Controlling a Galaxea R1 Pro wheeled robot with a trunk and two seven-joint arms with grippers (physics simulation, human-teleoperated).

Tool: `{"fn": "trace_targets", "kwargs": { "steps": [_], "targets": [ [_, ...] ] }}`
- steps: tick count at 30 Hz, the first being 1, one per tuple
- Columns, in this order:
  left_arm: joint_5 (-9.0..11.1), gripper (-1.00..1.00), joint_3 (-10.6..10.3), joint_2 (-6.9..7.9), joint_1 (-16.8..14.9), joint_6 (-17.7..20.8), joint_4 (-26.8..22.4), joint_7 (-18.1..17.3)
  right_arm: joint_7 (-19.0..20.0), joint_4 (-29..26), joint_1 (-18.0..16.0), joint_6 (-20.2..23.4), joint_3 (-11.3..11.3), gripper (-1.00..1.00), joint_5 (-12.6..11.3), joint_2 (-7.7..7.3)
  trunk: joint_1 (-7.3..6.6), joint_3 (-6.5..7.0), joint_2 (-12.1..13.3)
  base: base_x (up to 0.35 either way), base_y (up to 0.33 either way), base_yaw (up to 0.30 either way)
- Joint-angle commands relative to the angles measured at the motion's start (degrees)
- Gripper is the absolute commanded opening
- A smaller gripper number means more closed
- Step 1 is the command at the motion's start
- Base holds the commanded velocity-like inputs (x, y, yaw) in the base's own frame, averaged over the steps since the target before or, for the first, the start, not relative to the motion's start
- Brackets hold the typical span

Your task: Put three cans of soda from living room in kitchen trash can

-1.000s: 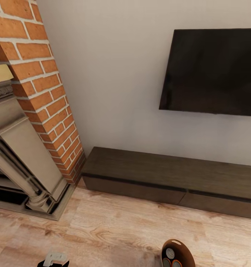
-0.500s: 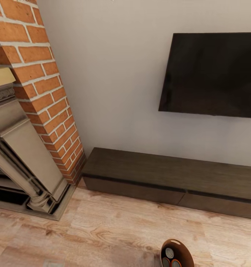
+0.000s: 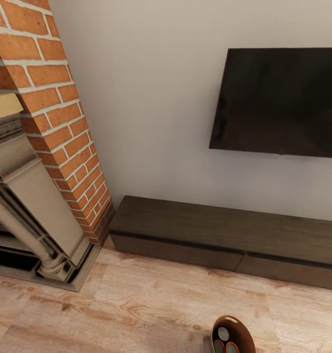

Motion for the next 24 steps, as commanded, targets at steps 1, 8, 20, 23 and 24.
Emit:
{"fn": "trace_targets", "kwargs": {
  "steps": [1,8,20,23,24],
  "targets": [
    [-0.02,1.0,-0.01,-0.01,-0.01,-0.73,1.13,0.0,-0.22,0.29,0.04,-0.48,-0.03,1.0,-0.18,0.03,-0.22,0.19,0.42,0.0,0.0,0.0],
    [-0.07,1.0,-0.29,0.04,2.02,-5.1,7.17,0.0,-0.94,2.15,0.91,-3.43,-0.07,1.0,-0.82,0.08,-1.76,1.45,3.22,0.0,0.0,0.0],
    [-0.28,1.0,-0.5,0.05,5.92,-6.3,8.84,-0.82,-1.09,2.61,3.36,-4.88,-0.07,1.0,-3.7,0.18,-4.4,3.6,8.04,0.0,0.0,0.0],
    [-0.26,1.0,-0.49,0.05,6.26,-6.24,8.89,-0.93,-1.42,2.62,3.95,-4.91,-0.07,1.0,-4.01,0.19,-5.06,4.14,9.24,0.0,0.0,0.0],
    [-0.25,1.0,-0.51,0.06,6.34,-6.2,8.9,-0.94,-2.35,2.63,4.43,-4.92,-0.07,1.0,-4.09,0.22,-5.28,4.32,9.64,0.0,0.0,0.0]
  ]
}}
